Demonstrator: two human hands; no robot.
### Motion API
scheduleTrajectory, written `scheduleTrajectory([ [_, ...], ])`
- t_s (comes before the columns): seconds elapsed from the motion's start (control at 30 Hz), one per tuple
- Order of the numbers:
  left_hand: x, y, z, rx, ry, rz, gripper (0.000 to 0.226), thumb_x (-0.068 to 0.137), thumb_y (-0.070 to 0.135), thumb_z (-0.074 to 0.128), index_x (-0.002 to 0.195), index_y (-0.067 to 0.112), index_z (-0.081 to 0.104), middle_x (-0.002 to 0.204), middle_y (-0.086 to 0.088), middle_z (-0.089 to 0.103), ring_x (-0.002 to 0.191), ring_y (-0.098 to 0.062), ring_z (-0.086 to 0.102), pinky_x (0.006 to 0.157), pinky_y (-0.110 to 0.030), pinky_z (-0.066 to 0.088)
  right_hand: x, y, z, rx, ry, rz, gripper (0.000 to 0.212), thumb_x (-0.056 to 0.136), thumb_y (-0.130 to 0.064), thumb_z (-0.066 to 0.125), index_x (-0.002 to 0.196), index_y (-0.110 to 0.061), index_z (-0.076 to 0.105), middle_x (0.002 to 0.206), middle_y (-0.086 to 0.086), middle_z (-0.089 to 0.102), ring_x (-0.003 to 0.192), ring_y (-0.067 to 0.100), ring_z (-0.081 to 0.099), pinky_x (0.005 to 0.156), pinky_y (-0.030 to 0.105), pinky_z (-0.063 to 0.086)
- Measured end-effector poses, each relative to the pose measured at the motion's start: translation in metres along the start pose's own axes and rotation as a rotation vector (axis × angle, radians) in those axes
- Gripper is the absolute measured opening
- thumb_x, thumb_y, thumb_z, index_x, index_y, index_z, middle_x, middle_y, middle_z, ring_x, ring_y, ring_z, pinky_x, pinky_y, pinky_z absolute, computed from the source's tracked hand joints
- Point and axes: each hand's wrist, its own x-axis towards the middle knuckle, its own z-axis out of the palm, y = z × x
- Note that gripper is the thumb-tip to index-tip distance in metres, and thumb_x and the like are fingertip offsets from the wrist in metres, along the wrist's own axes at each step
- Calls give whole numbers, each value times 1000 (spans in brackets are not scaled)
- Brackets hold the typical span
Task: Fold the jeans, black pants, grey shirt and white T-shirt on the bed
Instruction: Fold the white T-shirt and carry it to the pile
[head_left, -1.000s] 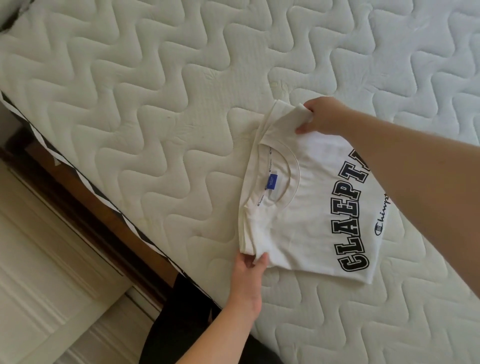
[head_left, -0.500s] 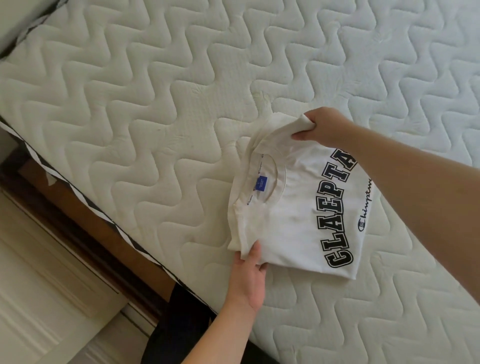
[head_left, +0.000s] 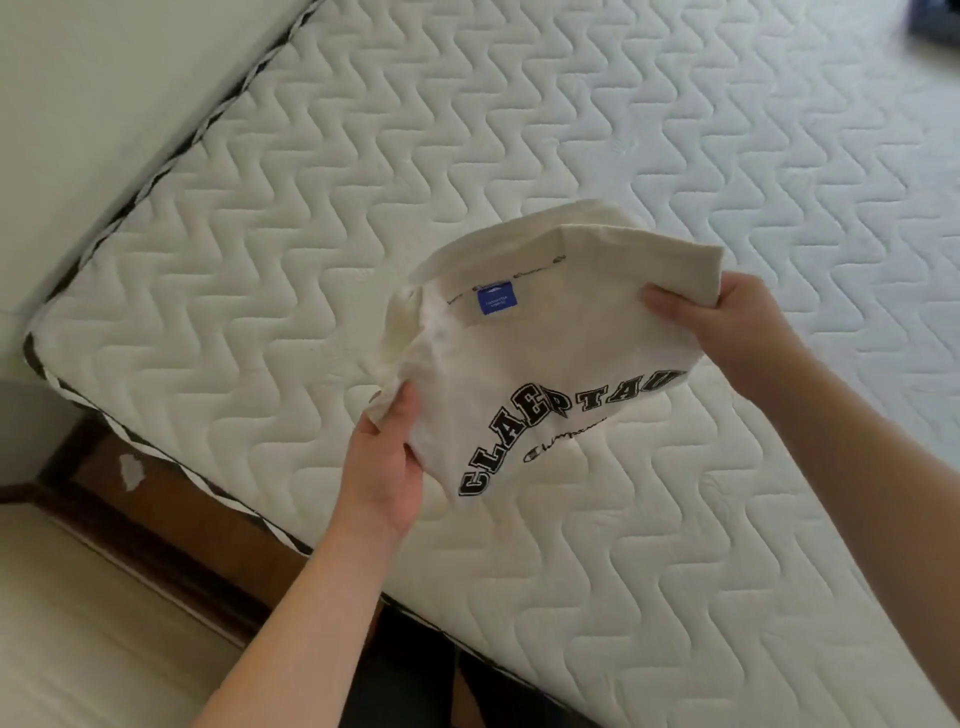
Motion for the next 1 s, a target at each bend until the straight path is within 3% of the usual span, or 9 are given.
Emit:
scheduleTrajectory([
  [0.17, -12, 78, 30, 209, -102, 124, 47, 87, 26, 63, 128, 4, 58, 123, -10, 67, 113, -21, 64, 92, -34, 55, -80, -21, -19, 242, 171, 67, 20, 83, -29, 73, 89, -10, 73, 79, -6, 76, 70, 5, 70, 56, 15, 51],
  [0.27, -34, 117, 55, 382, -173, 159, 27, 82, 34, 68, 105, 18, 65, 102, 0, 73, 92, -15, 69, 69, -30, 55, -128, -36, -30, 360, 233, 63, 32, 79, -33, 73, 97, -7, 72, 87, 0, 76, 77, 11, 72, 57, 17, 52],
  [0.33, -50, 138, 72, 470, -239, 161, 18, 81, 35, 69, 94, 24, 67, 95, 1, 71, 84, -15, 66, 66, -30, 49, -158, -48, -38, 426, 286, 71, 39, 76, -36, 73, 102, -8, 71, 95, 4, 76, 83, 15, 73, 60, 20, 54],
  [0.53, -96, 168, 113, 575, -452, 90, 14, 82, 33, 71, 88, 21, 70, 88, -2, 70, 77, -15, 67, 61, -23, 54, -244, -69, -59, 575, 449, 131, 41, 74, -38, 74, 108, -15, 70, 103, 4, 75, 91, 19, 72, 63, 21, 56],
  [0.67, -116, 167, 130, 621, -576, -4, 12, 81, 33, 71, 87, 22, 73, 91, -4, 73, 79, -15, 68, 61, -24, 55, -295, -80, -59, 671, 552, 173, 39, 70, -36, 77, 101, -12, 73, 103, 9, 75, 91, 22, 73, 64, 23, 57],
  [0.83, -121, 169, 151, 693, -766, -132, 26, 85, 36, 70, 103, 18, 74, 106, -11, 73, 93, -22, 71, 72, -30, 58, -340, -92, -38, 752, 783, 118, 36, 66, -35, 79, 97, -16, 77, 106, 8, 74, 95, 22, 71, 71, 25, 58],
  [1.0, -118, 170, 177, 777, -921, -217, 35, 78, 42, 74, 104, 18, 73, 107, -12, 73, 92, -22, 71, 67, -30, 58, -372, -100, -10, 801, 1031, 79, 40, 64, -34, 83, 100, -17, 76, 106, 8, 74, 94, 22, 72, 69, 26, 57],
])
